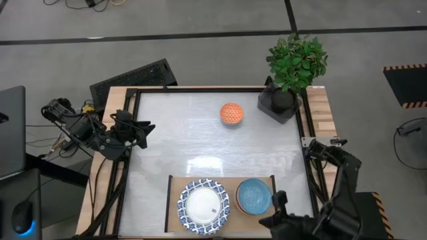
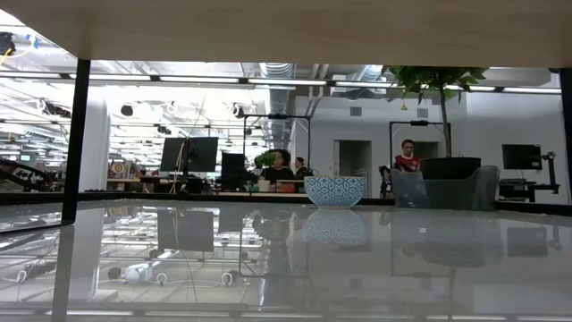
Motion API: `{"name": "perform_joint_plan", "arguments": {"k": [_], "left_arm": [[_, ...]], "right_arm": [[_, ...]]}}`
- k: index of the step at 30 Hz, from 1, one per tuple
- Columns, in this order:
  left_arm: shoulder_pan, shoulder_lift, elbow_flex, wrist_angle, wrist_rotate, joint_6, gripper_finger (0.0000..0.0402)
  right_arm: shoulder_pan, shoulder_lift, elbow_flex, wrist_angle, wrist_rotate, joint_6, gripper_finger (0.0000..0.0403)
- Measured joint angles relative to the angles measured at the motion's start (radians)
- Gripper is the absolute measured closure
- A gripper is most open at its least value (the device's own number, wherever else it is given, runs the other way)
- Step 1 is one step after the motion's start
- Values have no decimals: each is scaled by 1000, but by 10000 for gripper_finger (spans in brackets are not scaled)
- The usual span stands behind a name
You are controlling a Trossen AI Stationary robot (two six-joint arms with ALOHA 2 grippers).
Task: Place and stack plates onto a shelf
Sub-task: Stack the light blue bowl on top of the blue bowl on the shelf
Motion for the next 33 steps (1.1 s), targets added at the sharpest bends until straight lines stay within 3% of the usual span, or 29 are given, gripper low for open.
{"name": "perform_joint_plan", "arguments": {"k": [4, 10, 33], "left_arm": [[0, 0, 0, 2, -1, 0, 258], [0, 0, 0, 5, 1, 0, 258], [0, 0, 0, 3, 17, 11, 258]], "right_arm": [[-72, -22, -19, 70, 34, -200, 383], [-192, -20, -20, 107, -108, -342, 383], [-261, -13, -79, 70, -208, -325, 383]]}}
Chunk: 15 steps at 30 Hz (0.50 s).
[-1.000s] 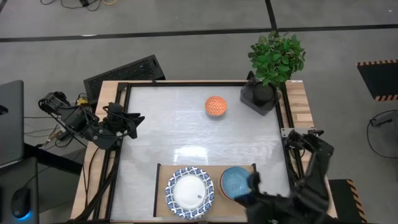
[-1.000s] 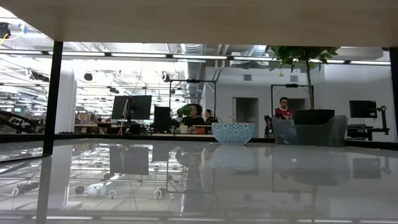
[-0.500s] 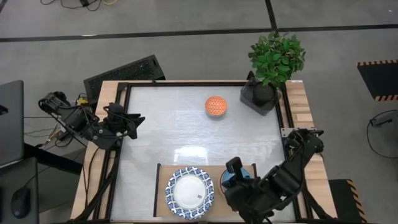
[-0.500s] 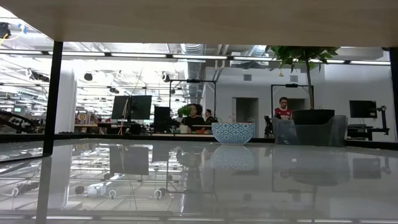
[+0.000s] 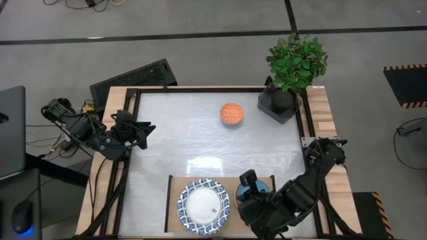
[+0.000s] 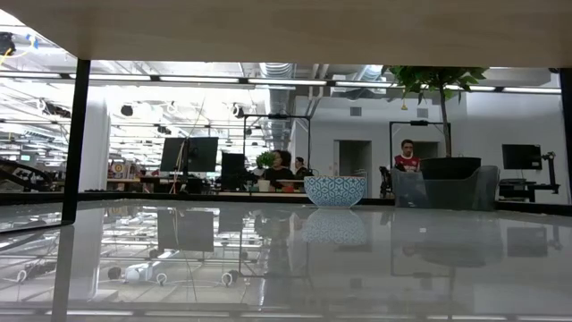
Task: Place and stack plates onto a shelf
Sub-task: Stack the light blue bowl on top of the blue bowl on the shelf, then stack the orange bowl on top of the light blue bowl on the shelf
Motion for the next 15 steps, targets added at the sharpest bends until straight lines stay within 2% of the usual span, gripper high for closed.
{"name": "perform_joint_plan", "arguments": {"k": [8, 15], "left_arm": [[0, 0, 0, 0, 0, 0, 258], [0, 0, 0, -5, 0, 1, 258]], "right_arm": [[-6, 0, -12, 21, -5, -7, 383], [32, -1, 69, 110, -24, -130, 383]]}}
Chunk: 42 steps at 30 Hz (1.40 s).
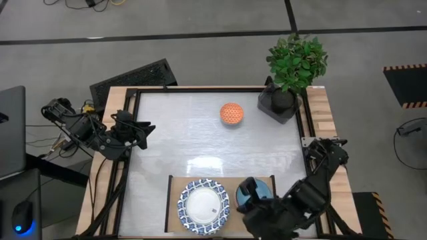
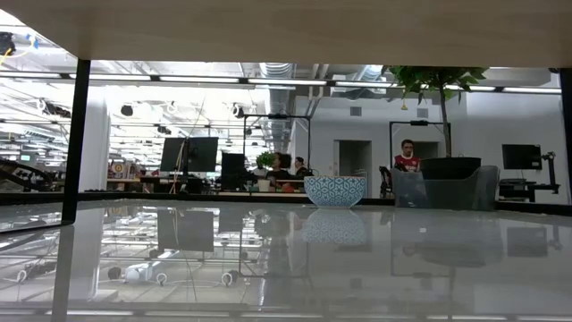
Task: Place and stack plates onto a shelf
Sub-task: Stack the orange bowl on top of the light blue bowl on the shelf
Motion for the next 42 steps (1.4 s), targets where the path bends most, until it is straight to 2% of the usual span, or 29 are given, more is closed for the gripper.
{"name": "perform_joint_plan", "arguments": {"k": [4, 9, 14, 17, 21, 28, 33, 36, 42], "left_arm": [[0, 0, 0, 0, 0, 11, 258], [0, 0, 0, 2, 0, -2, 258], [0, 0, 0, 2, 38, -9, 258], [0, 0, 0, 2, 42, 1, 258], [0, 0, 0, 2, 17, 29, 258], [0, 0, 0, 2, -14, 91, 258], [0, 0, 0, 1, -10, 132, 258], [0, 0, 0, 1, -10, 150, 258], [0, 0, 0, 1, -11, 162, 258]], "right_arm": [[-16, 0, 1, -35, -6, -6, 383], [-70, -13, 4, -48, 93, -50, 382], [-222, -91, 7, -102, 127, 26, 376], [-357, -105, 6, -140, 54, 116, 363], [-509, -89, 4, -197, -78, 137, 328], [-705, 7, -38, -244, -209, 146, 222], [-776, 17, -185, -165, -227, 137, 169], [-805, 15, -311, -54, -261, 131, 165], [-862, 7, -512, 60, -296, 100, 169]]}}
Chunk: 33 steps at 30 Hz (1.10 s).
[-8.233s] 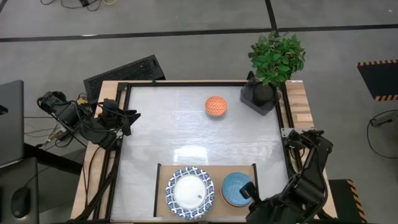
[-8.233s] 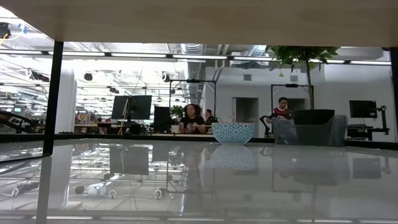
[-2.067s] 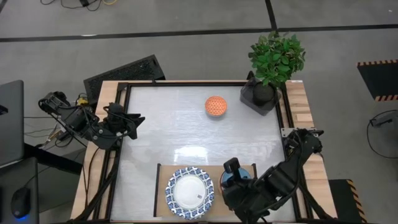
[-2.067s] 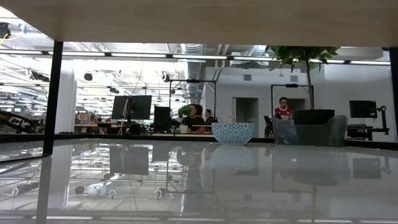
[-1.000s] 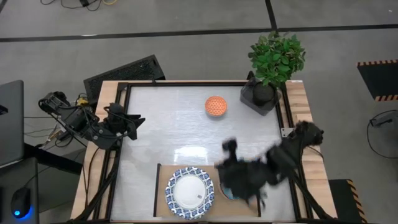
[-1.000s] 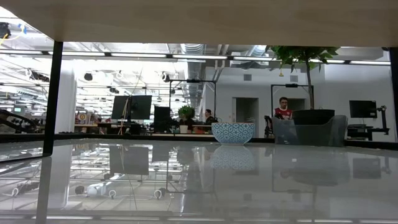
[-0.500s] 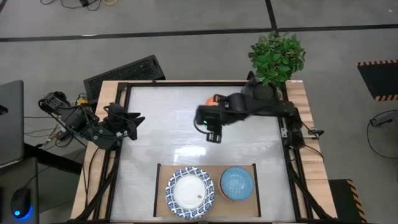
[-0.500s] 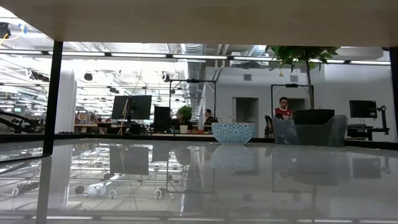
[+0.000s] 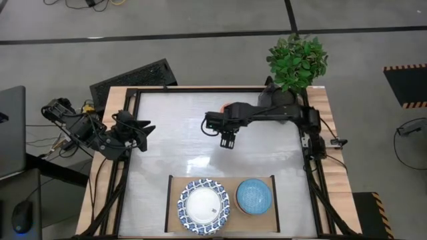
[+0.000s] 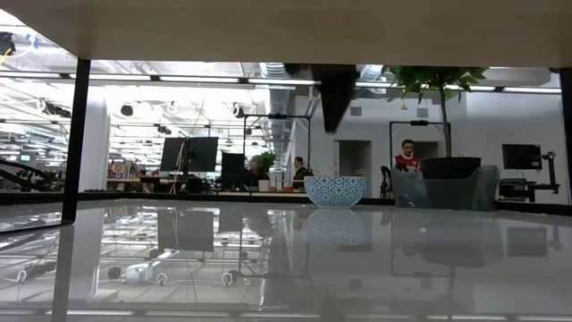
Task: Place and stack plates onto a shelf
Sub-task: Stack the orange bowl on top of the light blue bowl on the shelf
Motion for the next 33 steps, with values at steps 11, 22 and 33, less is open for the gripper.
{"name": "perform_joint_plan", "arguments": {"k": [11, 22, 33], "left_arm": [[0, 0, 0, -33, -26, 11, 258], [0, 0, 0, -75, -35, 7, 258], [0, 0, 0, -75, -35, 7, 258]], "right_arm": [[-90, 1, -211, 242, -17, -40, 169], [-146, 11, -258, 321, -45, -110, 186], [-184, 10, -257, 332, -59, -103, 384]]}}
